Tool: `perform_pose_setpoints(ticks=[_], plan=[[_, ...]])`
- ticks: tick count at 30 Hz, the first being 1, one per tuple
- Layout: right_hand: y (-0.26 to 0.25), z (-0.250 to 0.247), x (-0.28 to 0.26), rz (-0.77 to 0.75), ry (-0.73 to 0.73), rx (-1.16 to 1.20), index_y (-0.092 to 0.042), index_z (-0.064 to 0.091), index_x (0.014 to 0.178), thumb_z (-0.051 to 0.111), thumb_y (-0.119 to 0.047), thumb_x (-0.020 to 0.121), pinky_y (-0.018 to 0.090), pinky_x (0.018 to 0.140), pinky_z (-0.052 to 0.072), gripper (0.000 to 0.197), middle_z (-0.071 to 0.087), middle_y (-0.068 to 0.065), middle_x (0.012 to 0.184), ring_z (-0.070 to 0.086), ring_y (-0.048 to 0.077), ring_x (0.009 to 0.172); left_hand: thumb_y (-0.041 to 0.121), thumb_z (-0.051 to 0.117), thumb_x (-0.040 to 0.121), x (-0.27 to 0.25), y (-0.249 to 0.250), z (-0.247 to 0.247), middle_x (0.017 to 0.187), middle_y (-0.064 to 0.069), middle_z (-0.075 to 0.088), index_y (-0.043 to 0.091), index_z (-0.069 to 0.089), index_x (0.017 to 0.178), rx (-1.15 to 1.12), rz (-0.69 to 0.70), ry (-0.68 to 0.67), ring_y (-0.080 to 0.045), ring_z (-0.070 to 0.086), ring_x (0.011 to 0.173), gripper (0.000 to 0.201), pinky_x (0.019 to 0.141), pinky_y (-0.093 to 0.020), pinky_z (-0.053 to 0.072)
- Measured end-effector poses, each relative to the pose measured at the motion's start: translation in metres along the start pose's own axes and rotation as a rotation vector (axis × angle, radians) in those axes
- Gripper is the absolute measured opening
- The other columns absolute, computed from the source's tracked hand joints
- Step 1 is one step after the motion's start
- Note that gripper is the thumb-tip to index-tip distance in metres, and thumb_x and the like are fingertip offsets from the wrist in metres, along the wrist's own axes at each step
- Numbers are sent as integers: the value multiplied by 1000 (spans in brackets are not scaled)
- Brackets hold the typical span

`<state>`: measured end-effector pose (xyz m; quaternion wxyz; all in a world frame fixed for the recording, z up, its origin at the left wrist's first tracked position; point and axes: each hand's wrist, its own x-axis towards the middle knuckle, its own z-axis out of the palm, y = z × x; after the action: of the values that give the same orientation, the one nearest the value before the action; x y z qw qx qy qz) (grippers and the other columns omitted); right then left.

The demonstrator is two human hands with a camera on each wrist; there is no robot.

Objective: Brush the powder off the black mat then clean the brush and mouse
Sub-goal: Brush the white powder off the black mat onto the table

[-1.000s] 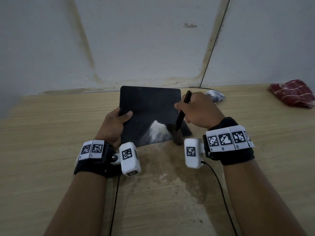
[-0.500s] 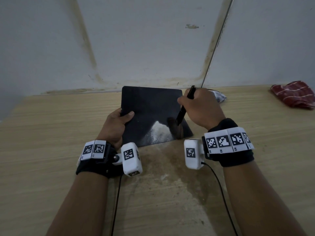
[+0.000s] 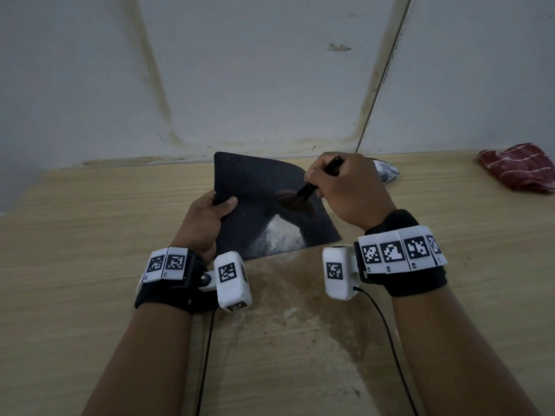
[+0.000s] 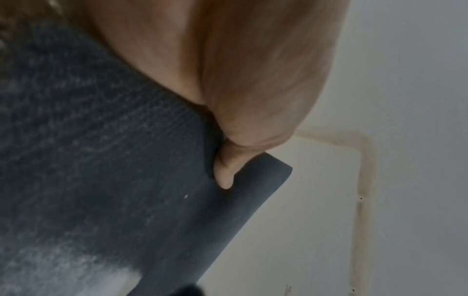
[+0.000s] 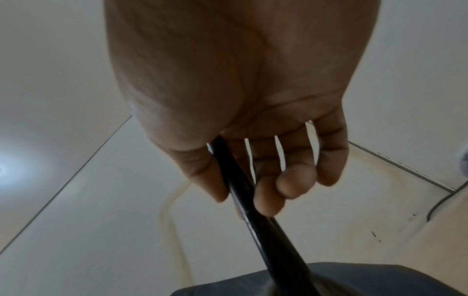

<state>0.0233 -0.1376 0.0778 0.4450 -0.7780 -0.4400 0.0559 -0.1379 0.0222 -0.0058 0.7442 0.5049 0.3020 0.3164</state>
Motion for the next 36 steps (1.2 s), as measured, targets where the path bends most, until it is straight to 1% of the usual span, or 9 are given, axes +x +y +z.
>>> perform_pose_setpoints(ticks=[5, 10, 14, 17, 19, 23, 29, 33, 36], plan=[[1, 7, -4, -51, -181, -29, -23, 79, 91, 66, -24, 92, 14, 71, 45, 14, 68, -22, 73, 62, -6, 69, 3, 52, 98, 1, -1, -1, 94, -9, 77, 10, 67, 106, 7, 0, -1, -27, 73, 87, 19, 76, -40, 61], [0, 2, -5, 2, -184, 17, -16, 78, 81, 65, -18, 89, 38, 77, 57, 16, 75, 1, 73, 71, 19, 73, 4, 52, 99, 1, 1, 2, 94, -8, 77, 10, 67, 106, 16, -6, -14, -26, 74, 86, 18, 73, -39, 62], [-4, 1, -3, -51, -112, 188, -13, 78, 86, 65, -15, 91, 35, 77, 56, 14, 75, 4, 76, 70, 19, 75, 3, 52, 98, 1, 2, 2, 97, -11, 77, 9, 67, 106, 8, -17, 1, -30, 72, 91, 18, 81, -44, 60], [-2, 9, -5, -56, -268, 91, -19, 79, 92, 66, -18, 92, 21, 73, 52, 13, 74, -11, 75, 67, 1, 71, 3, 51, 98, -1, 2, 3, 107, -16, 73, 8, 67, 108, 4, -19, -2, -35, 68, 101, 19, 91, -48, 55], [1, 13, -6, -31, -341, 25, -21, 80, 87, 67, -19, 90, 23, 72, 52, 13, 72, -15, 70, 65, -2, 67, 3, 51, 98, -1, 3, 4, 104, -13, 74, 8, 66, 107, 22, -9, 2, -33, 69, 99, 18, 88, -46, 57], [-2, 5, -6, -18, -289, 95, -16, 78, 78, 64, -14, 88, 43, 81, 59, 17, 75, 1, 73, 71, 18, 72, 3, 51, 99, -2, 4, 4, 96, -9, 77, 9, 67, 107, 28, -7, -14, -27, 73, 89, 19, 78, -41, 61], [-9, 11, -9, -81, -459, 169, -15, 80, 91, 66, -10, 90, 47, 80, 55, 15, 75, 12, 85, 67, 31, 79, 2, 48, 99, -2, 4, 6, 105, -17, 73, 3, 64, 114, -5, -19, -22, -31, 71, 90, 21, 82, -43, 59], [-4, 9, -9, -53, -501, 80, -15, 80, 82, 63, -7, 86, 43, 74, 55, 19, 74, 8, 75, 63, 17, 69, 2, 50, 98, -2, 4, 9, 110, -20, 70, -1, 60, 122, -7, -32, -6, -33, 69, 95, 26, 81, -43, 60], [-5, 4, -8, -56, -426, 198, -11, 79, 80, 61, -3, 84, 26, 65, 48, 20, 72, 4, 71, 60, 14, 65, 3, 50, 98, -3, 3, 8, 111, -21, 70, -1, 59, 123, -17, -41, -7, -35, 69, 96, 27, 79, -44, 61]])
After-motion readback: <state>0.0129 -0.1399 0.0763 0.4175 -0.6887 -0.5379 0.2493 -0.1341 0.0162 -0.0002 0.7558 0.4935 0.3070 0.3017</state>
